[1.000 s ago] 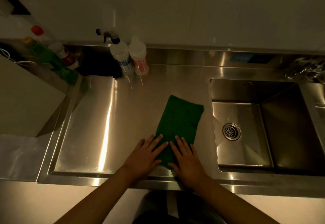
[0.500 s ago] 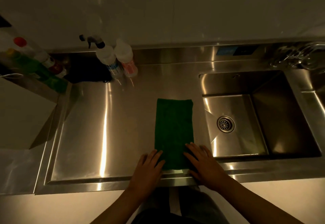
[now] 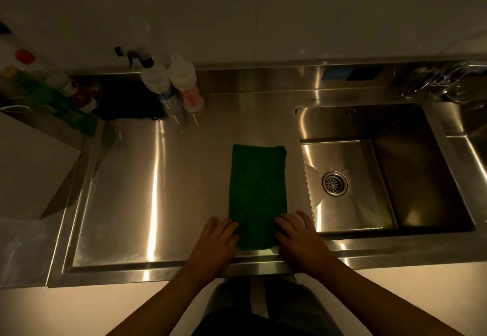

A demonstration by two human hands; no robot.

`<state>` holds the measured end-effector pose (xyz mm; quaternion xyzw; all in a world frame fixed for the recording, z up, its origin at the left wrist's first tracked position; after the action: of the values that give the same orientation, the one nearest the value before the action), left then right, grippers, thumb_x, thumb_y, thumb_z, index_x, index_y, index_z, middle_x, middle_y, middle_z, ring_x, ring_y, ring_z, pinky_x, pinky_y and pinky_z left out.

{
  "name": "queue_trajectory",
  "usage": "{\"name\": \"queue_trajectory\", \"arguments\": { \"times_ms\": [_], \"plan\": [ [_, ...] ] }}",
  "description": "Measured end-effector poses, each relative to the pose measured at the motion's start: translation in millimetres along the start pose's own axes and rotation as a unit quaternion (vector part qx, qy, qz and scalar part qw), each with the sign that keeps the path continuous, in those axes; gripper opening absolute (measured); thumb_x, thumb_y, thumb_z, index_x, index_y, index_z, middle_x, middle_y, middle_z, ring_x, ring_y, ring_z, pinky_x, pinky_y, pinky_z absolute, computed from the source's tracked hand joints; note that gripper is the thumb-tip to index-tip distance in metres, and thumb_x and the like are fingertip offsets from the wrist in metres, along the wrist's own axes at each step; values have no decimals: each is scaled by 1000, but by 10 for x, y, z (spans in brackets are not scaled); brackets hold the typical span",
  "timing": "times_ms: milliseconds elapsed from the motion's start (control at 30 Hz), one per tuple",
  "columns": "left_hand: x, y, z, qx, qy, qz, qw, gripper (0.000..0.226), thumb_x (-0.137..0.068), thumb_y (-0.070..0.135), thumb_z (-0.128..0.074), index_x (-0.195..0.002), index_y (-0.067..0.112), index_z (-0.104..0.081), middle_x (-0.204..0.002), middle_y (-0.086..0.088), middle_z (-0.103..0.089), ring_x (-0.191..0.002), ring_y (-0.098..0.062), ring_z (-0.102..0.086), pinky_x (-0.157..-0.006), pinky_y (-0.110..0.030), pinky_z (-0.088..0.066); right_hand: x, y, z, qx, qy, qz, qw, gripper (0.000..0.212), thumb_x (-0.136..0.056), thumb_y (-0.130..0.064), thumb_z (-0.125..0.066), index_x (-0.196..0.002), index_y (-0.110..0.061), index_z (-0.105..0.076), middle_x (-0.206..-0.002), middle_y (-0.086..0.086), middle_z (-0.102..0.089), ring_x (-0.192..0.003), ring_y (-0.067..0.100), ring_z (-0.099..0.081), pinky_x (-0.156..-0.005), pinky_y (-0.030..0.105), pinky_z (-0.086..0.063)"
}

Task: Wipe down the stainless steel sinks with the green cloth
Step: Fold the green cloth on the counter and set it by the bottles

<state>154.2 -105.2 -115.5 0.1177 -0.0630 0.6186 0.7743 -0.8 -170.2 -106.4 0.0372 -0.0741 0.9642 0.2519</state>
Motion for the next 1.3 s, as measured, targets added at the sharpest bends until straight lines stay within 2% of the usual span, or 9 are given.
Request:
{"name": "queue_trajectory", "arguments": {
  "times_ms": [367, 533, 733, 867, 967, 1033, 1133, 1233, 1300],
  "plan": [
    [-90, -14, 217, 0, 20, 20, 1000, 34, -68, 36, -86, -95, 16, -78, -125, -11, -70, -118, -28, -67, -103, -54, -52, -198, 119, 94, -58, 15, -30, 998, 35, -81, -46, -62, -99, -18, -71, -121, 2, -55, -121, 23, -51, -116, 50, -27],
    [-14, 126, 270, -1, 29, -27, 999, 32, -65, 40, -86, -90, 21, -78, -124, -8, -71, -119, -26, -68, -103, -55, -54, -135, 200, 159, -109, 18, -9, 994, 26, -81, -43, -61, -95, -22, -66, -117, -3, -50, -120, 20, -48, -121, 44, -17],
    [-326, -186, 576, 46, 75, 46, 995, 30, -72, 32, -89, -95, 18, -77, -129, -11, -69, -124, -30, -66, -105, -62, -49, -357, 494, 402, -130, 77, -46, 987, 19, -81, -37, -63, -87, -19, -67, -117, 1, -55, -119, 23, -52, -116, 48, -29],
    [-697, -543, 818, 98, 109, 87, 985, 27, -85, 21, -71, -110, 9, -73, -137, -16, -63, -133, -36, -57, -111, -68, -41, -795, 905, 642, -141, 104, -97, 980, 18, -79, -34, -64, -87, -18, -65, -116, 1, -55, -117, 24, -52, -107, 42, -35],
    [-1049, -857, 925, 135, 98, 126, 978, 38, -93, 18, -62, -129, 5, -64, -150, -16, -51, -144, -38, -42, -122, -64, -24, -1182, 1233, 738, -146, 102, -128, 976, 23, -78, -36, -60, -90, -17, -67, -113, 1, -56, -113, 23, -52, -100, 36, -33],
    [-1277, -1042, 956, 155, 84, 148, 973, 35, -97, 19, -57, -130, 8, -62, -157, -13, -42, -151, -33, -29, -125, -60, -15, -1408, 1444, 715, -163, 81, -154, 971, 29, -79, -41, -56, -91, -17, -66, -111, 0, -55, -108, 21, -52, -95, 32, -33],
    [-1569, -1243, 1006, 165, 78, 169, 969, 23, -99, 20, -53, -118, 12, -64, -161, -10, -39, -152, -31, -25, -123, -56, -18, -1643, 1726, 567, -195, 27, -205, 959, 28, -83, -41, -58, -93, -16, -66, -113, 2, -56, -106, 24, -53, -90, 35, -38],
    [-1736, -1327, 945, 178, 38, 202, 962, 33, -102, 18, -49, -134, 11, -57, -166, -11, -31, -154, -31, -21, -123, -55, -19, -1728, 1892, 429, -204, -36, -265, 942, 29, -89, -30, -63, -114, -15, -65, -129, 7, -53, -118, 29, -50, -97, 41, -40],
    [-1733, -1293, 931, 189, 41, 200, 961, 44, -102, 17, -50, -146, 13, -49, -167, -10, -28, -155, -31, -20, -124, -56, -18, -1700, 1868, 467, -209, -20, -274, 938, 38, -90, -21, -60, -127, -15, -59, -138, 9, -49, -126, 30, -47, -104, 46, -37]
  ]
}}
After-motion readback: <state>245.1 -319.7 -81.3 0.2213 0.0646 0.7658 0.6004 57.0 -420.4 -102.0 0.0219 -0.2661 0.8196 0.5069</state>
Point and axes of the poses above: each hand's wrist, its own x-axis away from the middle knuckle, its own z-axis out of the back of the hand, y = z × x, the point moved 10 cm from there along -x, towards the middle knuckle
